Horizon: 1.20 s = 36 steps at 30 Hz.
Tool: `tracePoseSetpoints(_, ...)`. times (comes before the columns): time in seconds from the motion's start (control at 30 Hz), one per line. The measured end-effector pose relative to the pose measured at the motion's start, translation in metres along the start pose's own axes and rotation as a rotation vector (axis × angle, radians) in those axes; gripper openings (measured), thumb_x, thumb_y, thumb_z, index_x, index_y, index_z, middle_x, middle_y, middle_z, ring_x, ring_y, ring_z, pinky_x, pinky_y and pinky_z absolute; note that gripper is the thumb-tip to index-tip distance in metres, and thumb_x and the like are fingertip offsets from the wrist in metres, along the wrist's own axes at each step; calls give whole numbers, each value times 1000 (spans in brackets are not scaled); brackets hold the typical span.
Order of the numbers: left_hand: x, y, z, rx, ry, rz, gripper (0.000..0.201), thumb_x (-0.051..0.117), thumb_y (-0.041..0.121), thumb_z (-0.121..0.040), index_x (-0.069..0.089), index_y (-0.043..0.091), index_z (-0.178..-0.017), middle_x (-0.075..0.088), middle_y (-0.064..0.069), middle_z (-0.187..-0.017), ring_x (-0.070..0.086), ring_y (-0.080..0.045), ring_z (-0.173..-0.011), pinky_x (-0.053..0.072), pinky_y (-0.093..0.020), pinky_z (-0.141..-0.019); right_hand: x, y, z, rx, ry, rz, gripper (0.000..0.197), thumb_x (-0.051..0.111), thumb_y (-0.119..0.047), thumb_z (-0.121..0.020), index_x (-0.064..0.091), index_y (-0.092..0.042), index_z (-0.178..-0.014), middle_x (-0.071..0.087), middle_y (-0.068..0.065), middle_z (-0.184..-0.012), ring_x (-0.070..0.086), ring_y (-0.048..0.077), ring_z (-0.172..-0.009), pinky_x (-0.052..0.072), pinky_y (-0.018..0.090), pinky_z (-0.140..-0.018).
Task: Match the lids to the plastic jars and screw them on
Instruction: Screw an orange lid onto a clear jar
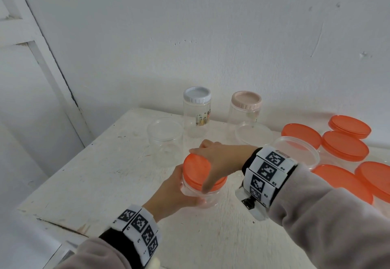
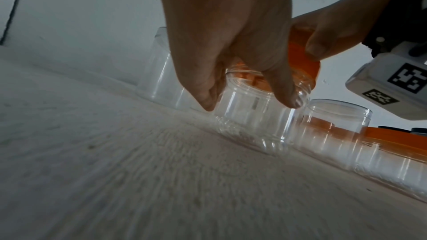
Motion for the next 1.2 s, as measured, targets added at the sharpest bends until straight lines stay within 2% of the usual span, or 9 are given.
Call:
tracePoseSetpoints(0.13, 1, 0, 0, -30, 28, -12, 99, 88, 23, -66, 23, 28, -141, 45, 9, -133, 48, -13, -122, 43, -35, -104, 2, -2, 0, -1, -3, 12, 99, 79, -51, -67, 22, -33, -146, 29, -3, -135, 31, 22, -124, 43, 48, -98)
tracePoseSetpoints(0.33, 2, -3, -1, -33, 59, 6, 100, 88, 21, -65, 25, 26, -142, 46, 7, -134, 49, -15, -123, 42, -41, -105, 8, -1, -3, 39, 9, 39, 103, 77, -58, -65, 19, -34, -147, 27, -3, -136, 31, 22, -125, 44, 50, -96)
tracePoseSetpoints(0.53, 2, -4, -1, -11, 62, 57, 104, 88, 33, -53, 29, 27, -138, 49, 8, -132, 51, -13, -121, 45, -41, -103, 12, 2, -5, 111, 46, 56, 104, 68, -75, -61, 24, -31, -144, 29, -1, -134, 34, 25, -124, 44, 52, -94)
tracePoseSetpoints(0.7, 4, -5, -3, -30, 70, 67, 103, 90, 29, -54, 30, 25, -137, 48, 6, -133, 51, -14, -121, 45, -41, -103, 7, -3, -6, 60, -28, 94, 108, 76, -60, -64, 10, -44, -148, 17, -3, -149, 21, 27, -135, 39, 56, -100)
tracePoseSetpoints(0.8, 4, -5, -3, -36, 82, 58, 106, 88, 32, -50, 29, 23, -138, 48, 6, -133, 51, -13, -121, 45, -41, -103, 4, -4, -8, 35, -49, 92, 100, 75, -60, -67, 14, -49, -146, 25, -4, -144, 28, 26, -131, 39, 55, -100)
tracePoseSetpoints(0.9, 4, -5, -4, -22, 82, 60, 99, 91, 24, -57, 31, 25, -135, 48, 7, -132, 51, -12, -120, 45, -40, -103, 6, -1, -9, 84, -1, 73, 97, 66, -73, -66, 21, -42, -145, 31, -2, -138, 37, 28, -126, 43, 50, -95)
tracePoseSetpoints(1.0, 4, -6, -5, 1, 84, 53, 97, 90, 31, -52, 31, 31, -130, 49, 11, -129, 51, -8, -116, 46, -33, -99, 6, 2, -7, 143, 39, 68, 97, 58, -80, -66, 27, -32, -144, 35, 2, -136, 45, 29, -120, 45, 45, -89)
tracePoseSetpoints(1.07, 4, -7, -5, 1, 86, 64, 98, 86, 36, -47, 31, 32, -128, 48, 12, -129, 51, -8, -117, 46, -33, -99, 5, 3, -7, 148, 18, 93, 100, 62, -79, -64, 24, -34, -145, 33, 2, -139, 41, 28, -123, 44, 48, -93)
tracePoseSetpoints(1.2, 3, -8, -7, -10, 79, 74, 107, 87, 43, -39, 30, 31, -128, 47, 15, -127, 51, -7, -115, 47, -28, -94, 4, -4, -7, 48, -53, 91, 102, 74, -62, -66, 11, -50, -146, 25, -4, -145, 29, 27, -132, 39, 53, -99)
Point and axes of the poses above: each hand's wrist, its own z-axis away from the middle knuckle, its own x-axis out of the palm, y = z × x, the point moved 5 cm from there along -z, towards the middle knuckle
